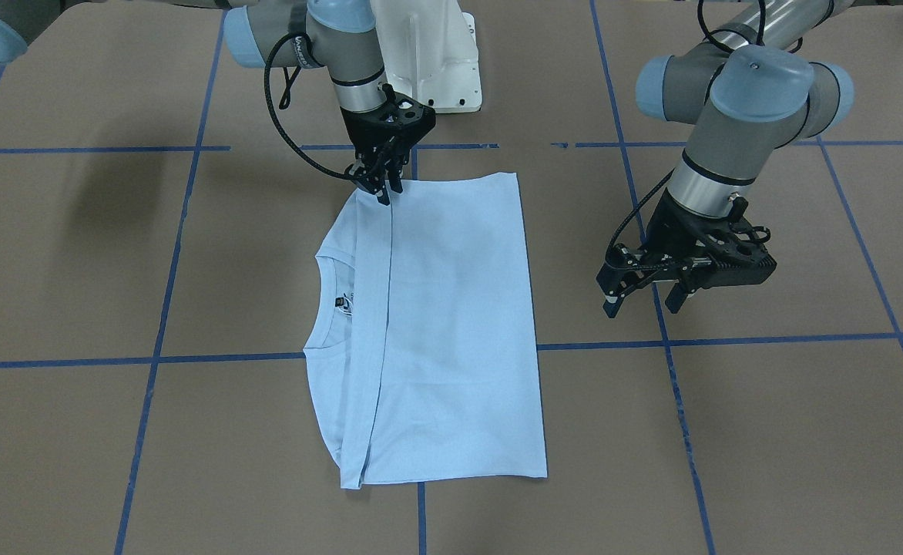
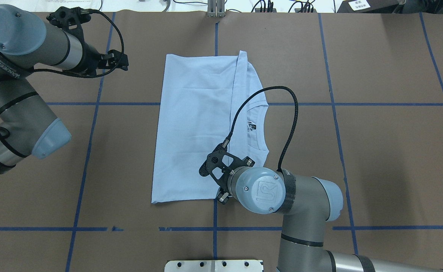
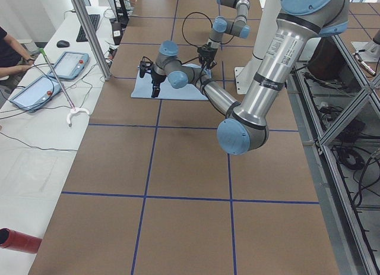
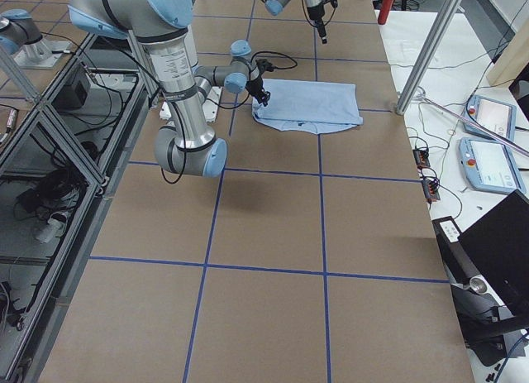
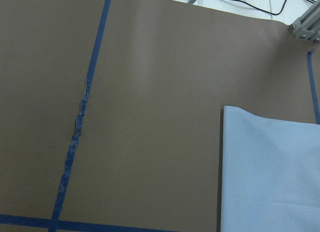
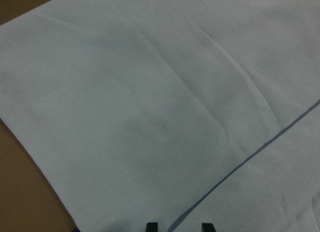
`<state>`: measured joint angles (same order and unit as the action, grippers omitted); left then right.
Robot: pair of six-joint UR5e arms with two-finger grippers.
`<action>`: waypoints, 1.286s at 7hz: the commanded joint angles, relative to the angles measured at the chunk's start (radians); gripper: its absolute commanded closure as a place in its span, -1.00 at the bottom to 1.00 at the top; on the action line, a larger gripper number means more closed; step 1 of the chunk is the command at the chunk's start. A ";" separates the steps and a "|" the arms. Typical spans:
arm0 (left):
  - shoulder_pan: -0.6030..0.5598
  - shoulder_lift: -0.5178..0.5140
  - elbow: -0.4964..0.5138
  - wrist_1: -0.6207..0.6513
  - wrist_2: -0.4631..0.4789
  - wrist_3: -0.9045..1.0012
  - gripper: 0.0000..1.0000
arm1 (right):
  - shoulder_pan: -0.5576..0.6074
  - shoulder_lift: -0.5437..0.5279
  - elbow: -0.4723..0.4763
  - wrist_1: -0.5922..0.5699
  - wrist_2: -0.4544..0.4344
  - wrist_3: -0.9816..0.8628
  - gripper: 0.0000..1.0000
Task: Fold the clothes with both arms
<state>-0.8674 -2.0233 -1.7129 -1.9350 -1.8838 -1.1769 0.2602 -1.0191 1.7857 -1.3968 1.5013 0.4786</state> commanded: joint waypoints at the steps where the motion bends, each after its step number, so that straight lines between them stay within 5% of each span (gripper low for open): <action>1: 0.010 0.000 0.001 -0.001 0.000 -0.003 -1.00 | -0.002 -0.009 0.000 -0.001 -0.003 0.000 0.19; 2: 0.010 0.000 0.002 -0.001 0.000 -0.003 -1.00 | -0.004 -0.010 0.001 -0.001 -0.003 0.002 0.46; 3: 0.011 0.000 0.003 -0.001 0.000 -0.001 -1.00 | -0.004 -0.010 0.001 -0.001 -0.003 0.002 0.96; 9: 0.019 -0.002 0.003 -0.004 0.000 -0.003 -1.00 | 0.013 -0.087 0.067 0.001 -0.001 0.289 1.00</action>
<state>-0.8503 -2.0247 -1.7104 -1.9378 -1.8850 -1.1795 0.2704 -1.0694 1.8296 -1.3951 1.4997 0.6915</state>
